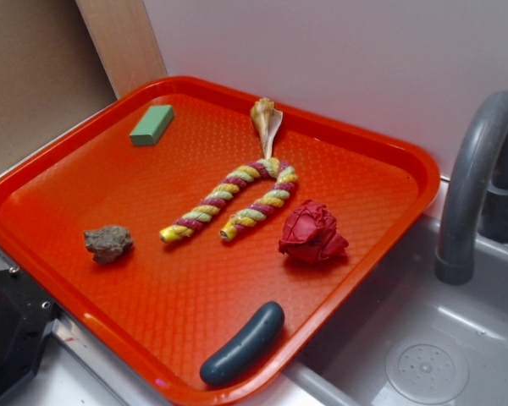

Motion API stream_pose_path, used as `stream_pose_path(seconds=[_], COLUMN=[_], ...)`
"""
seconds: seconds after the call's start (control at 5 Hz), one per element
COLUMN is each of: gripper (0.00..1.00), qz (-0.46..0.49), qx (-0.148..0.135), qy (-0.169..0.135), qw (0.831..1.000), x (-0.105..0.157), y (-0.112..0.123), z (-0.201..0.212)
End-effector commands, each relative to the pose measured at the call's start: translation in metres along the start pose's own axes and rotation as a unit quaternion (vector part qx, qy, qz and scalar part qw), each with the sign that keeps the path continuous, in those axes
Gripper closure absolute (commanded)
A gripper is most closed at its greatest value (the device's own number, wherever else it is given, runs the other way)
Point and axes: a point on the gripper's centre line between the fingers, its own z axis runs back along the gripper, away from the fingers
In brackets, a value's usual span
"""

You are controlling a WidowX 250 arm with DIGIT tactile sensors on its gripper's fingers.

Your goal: Grab the red paper.

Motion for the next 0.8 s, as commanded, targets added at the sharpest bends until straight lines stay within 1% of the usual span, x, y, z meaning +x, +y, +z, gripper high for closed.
stream_pose_path(seconds=[0.0,0.2,0.4,0.6], gripper=[0.00,0.00,0.00,0.00], qz=[0.000,0.002,0.006,0.004], qx=[0.000,-0.034,-0.042,-0.055], qy=[0.000,-0.032,-0.052,-0.054], qw=[1.000,0.999,0.998,0.997], x=[0.000,0.023,0.047,0.061], y=[0.000,-0.028,-0.053,-0.072], z=[0.000,-0.002,-0.009,-0.026])
